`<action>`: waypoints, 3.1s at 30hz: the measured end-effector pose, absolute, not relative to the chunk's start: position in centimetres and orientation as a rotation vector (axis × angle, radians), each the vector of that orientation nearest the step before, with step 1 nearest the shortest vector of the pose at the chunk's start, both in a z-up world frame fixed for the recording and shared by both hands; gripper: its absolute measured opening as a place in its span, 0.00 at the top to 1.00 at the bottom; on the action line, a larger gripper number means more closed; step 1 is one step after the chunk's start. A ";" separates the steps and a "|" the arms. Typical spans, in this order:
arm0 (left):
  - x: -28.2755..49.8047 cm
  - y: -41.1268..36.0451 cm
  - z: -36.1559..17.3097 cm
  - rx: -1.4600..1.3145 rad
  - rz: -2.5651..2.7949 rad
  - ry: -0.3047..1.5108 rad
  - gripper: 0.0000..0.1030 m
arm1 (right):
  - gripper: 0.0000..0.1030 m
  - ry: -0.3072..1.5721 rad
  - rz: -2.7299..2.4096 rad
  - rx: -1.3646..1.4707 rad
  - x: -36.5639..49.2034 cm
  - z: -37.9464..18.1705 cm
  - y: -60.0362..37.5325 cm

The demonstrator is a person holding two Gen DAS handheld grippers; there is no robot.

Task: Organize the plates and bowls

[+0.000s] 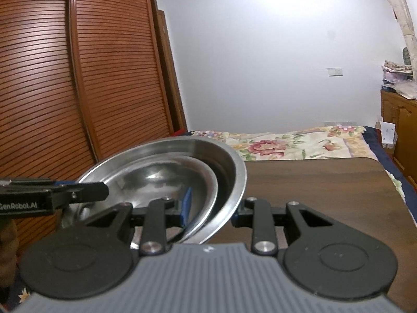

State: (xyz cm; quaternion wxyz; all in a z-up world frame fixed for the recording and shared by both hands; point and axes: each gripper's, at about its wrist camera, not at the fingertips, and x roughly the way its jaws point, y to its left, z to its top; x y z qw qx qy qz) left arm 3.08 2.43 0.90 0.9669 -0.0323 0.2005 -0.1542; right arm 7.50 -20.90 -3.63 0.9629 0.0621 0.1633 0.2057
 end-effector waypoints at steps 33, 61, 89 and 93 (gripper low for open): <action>4.8 7.9 -5.1 -0.087 -0.183 0.513 0.70 | 0.69 0.458 0.484 -0.011 9.7 -7.6 -13.5; 4.8 6.8 -5.3 -0.064 -0.138 0.511 0.66 | 0.48 0.436 0.458 0.042 9.6 -7.5 -14.9; 1.7 2.6 0.9 -0.002 -0.128 0.365 0.00 | 0.00 0.301 0.177 -0.004 4.2 -2.1 -18.0; 1.4 1.9 1.3 0.020 -0.093 0.362 0.00 | 0.00 0.290 0.150 -0.004 3.6 -1.8 -18.6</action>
